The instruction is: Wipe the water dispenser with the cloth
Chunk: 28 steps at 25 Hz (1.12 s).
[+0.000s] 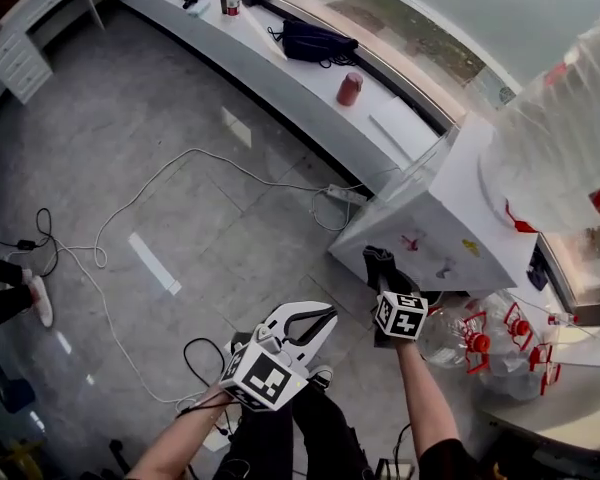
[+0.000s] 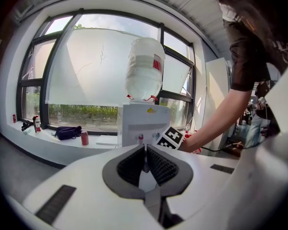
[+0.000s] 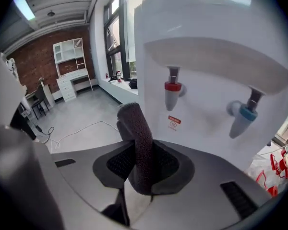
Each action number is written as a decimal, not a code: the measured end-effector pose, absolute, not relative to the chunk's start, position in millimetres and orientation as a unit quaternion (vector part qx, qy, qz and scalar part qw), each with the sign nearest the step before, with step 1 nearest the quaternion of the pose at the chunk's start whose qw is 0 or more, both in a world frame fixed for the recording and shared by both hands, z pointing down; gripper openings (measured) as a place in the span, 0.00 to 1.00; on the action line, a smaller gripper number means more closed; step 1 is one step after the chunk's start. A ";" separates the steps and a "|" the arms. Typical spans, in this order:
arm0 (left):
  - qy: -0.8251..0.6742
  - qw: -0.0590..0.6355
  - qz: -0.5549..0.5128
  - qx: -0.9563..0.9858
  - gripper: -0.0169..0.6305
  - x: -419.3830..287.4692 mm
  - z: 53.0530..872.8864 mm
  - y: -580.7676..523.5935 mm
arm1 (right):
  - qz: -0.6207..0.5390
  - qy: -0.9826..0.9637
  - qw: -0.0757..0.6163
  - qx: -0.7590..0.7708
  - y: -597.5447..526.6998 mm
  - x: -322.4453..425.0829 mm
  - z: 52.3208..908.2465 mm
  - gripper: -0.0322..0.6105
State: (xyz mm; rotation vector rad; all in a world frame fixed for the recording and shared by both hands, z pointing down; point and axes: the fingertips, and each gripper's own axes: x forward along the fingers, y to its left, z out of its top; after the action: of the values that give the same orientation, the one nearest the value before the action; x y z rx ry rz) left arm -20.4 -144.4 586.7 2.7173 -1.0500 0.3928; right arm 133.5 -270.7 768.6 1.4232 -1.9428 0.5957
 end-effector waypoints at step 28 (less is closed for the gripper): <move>-0.332 0.097 0.167 0.923 0.06 -6.7 610.0 -152.0 | 0.242 -0.567 0.321 0.719 -272.5 310.4 788.7 0.21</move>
State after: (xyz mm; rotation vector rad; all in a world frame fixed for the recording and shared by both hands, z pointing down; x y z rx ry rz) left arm -6.7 -152.0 610.0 2.7334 -0.9841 0.4944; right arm 310.4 -272.5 788.7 1.8881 -1.4901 0.6370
